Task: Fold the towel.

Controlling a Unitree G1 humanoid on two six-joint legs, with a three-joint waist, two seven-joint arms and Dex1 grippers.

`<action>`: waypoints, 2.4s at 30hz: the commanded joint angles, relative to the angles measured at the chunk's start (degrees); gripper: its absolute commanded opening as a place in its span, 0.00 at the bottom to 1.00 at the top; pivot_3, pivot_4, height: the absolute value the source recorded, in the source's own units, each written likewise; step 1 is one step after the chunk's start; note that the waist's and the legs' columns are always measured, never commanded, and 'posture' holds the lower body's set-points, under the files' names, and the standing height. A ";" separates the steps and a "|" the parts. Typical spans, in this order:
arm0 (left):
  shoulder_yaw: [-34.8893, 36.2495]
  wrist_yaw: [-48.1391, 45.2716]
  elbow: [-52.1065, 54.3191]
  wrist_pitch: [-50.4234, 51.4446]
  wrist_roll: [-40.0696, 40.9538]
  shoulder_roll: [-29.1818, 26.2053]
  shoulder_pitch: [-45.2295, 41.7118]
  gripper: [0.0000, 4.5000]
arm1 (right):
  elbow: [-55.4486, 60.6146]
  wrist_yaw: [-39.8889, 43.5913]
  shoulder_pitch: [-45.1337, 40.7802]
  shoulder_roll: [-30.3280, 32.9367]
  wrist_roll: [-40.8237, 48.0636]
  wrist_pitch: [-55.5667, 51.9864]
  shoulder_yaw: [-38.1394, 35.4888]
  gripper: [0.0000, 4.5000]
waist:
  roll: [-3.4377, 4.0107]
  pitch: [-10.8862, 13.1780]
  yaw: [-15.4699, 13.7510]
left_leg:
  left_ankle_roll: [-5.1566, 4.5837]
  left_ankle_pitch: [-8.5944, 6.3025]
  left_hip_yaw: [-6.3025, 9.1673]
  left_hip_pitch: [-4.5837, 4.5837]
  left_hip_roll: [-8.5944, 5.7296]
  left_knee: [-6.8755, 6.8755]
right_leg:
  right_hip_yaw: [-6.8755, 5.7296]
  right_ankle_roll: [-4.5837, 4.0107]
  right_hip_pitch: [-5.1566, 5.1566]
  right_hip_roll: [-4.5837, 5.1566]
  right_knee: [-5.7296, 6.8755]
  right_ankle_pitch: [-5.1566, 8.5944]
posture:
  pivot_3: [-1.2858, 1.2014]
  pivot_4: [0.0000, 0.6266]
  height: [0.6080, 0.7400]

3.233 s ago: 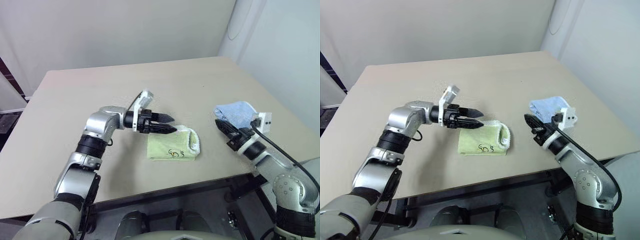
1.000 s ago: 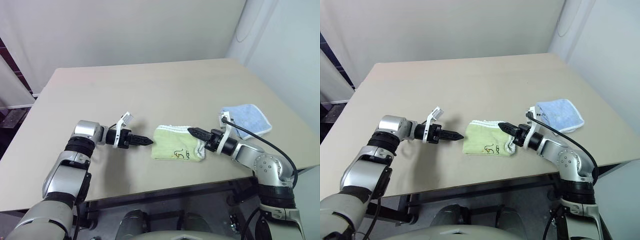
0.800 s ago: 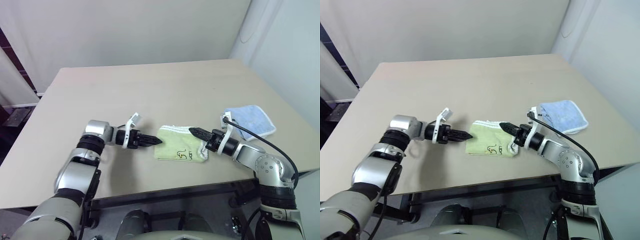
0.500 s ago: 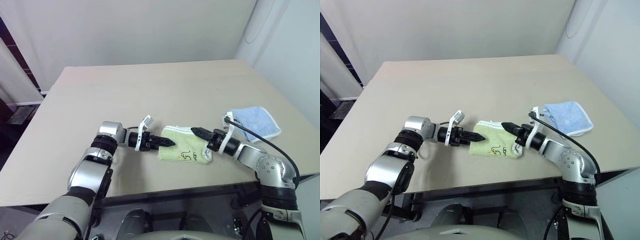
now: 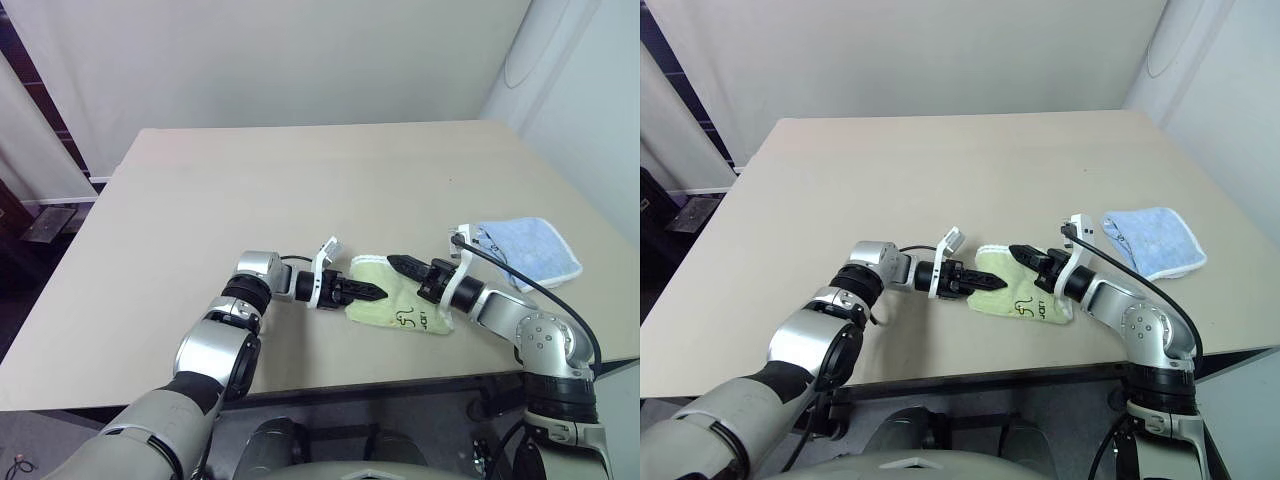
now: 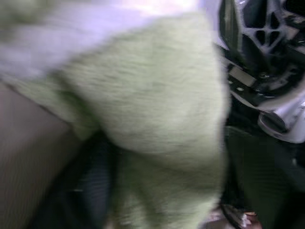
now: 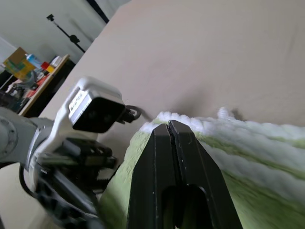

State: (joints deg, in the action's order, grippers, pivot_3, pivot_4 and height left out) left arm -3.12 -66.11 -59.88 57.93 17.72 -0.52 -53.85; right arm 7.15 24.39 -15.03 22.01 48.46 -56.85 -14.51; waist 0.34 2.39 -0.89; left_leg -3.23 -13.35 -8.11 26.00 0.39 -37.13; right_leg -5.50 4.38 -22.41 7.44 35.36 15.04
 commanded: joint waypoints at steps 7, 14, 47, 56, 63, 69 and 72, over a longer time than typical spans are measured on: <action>0.57 0.91 -1.38 -1.71 -1.03 0.91 0.41 0.03 | 6.15 0.65 1.48 0.46 4.09 0.46 -4.35 0.00 | 0.18 -0.10 0.10 | -0.01 -0.01 -0.03 -0.05 0.09 0.01 | -0.05 0.44 0.06 -0.08 -0.09 -0.23 | 0.52 0.00 1.00; 1.47 -0.59 0.71 1.13 -0.06 -0.68 -0.28 0.00 | 9.30 1.71 3.74 2.43 6.61 1.33 -6.37 0.00 | 0.24 -0.08 0.26 | -0.01 -0.02 -0.04 -0.01 0.29 0.31 | -0.03 1.08 -0.03 -0.42 -0.33 -0.64 | 0.52 0.00 1.00; 56.97 53.98 29.54 -10.78 22.57 -26.84 16.13 0.00 | -3.16 9.92 -3.61 1.57 0.58 6.81 3.51 0.00 | 0.04 -0.11 1.54 | 0.08 0.10 0.05 -0.09 0.52 0.13 | 0.13 0.89 -0.94 -0.57 0.19 -0.78 | 0.52 0.00 1.00; 61.43 63.49 37.95 -11.95 28.86 -20.91 26.28 0.00 | -1.60 11.73 -1.97 2.45 -1.38 6.64 5.27 0.00 | -0.11 -0.24 1.82 | 0.07 0.07 -0.14 -0.33 0.53 0.26 | 0.14 0.76 -0.90 -0.58 0.17 -0.87 | 0.52 0.00 1.00; 57.49 66.44 46.58 -6.45 35.90 -14.43 29.10 0.00 | -1.13 11.26 -1.80 1.45 -1.84 6.58 5.37 0.00 | -0.14 -0.28 1.64 | 0.07 0.07 -0.28 -0.35 0.54 0.27 | 0.12 0.68 -0.90 -0.57 0.13 -0.88 | 0.52 0.00 1.00; 57.40 71.32 48.29 -7.54 38.87 -12.98 29.86 0.00 | -0.67 10.99 -1.40 1.74 -1.79 6.67 4.86 0.00 | -0.17 -0.29 1.84 | 0.07 0.07 -0.36 -0.40 0.59 0.29 | 0.14 0.67 -0.91 -0.63 0.11 -0.89 | 0.52 0.00 1.00; 56.97 73.42 47.67 -9.42 38.20 -13.32 29.76 0.00 | -0.72 11.19 -1.21 1.93 -1.96 6.78 4.92 0.00 | -0.18 -0.30 1.70 | 0.07 0.07 -0.42 -0.47 0.62 0.33 | 0.14 0.62 -0.91 -0.64 0.11 -0.86 | 0.52 0.00 1.00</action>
State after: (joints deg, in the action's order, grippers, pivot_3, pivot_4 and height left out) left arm 54.44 6.17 -13.22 50.01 55.42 -13.33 -24.28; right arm 3.84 35.25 -15.92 23.58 46.14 -50.83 -8.46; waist 0.16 2.10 0.81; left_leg -3.16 -13.28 -8.53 25.52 1.01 -36.80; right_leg -5.36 4.99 -23.31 6.80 35.47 14.19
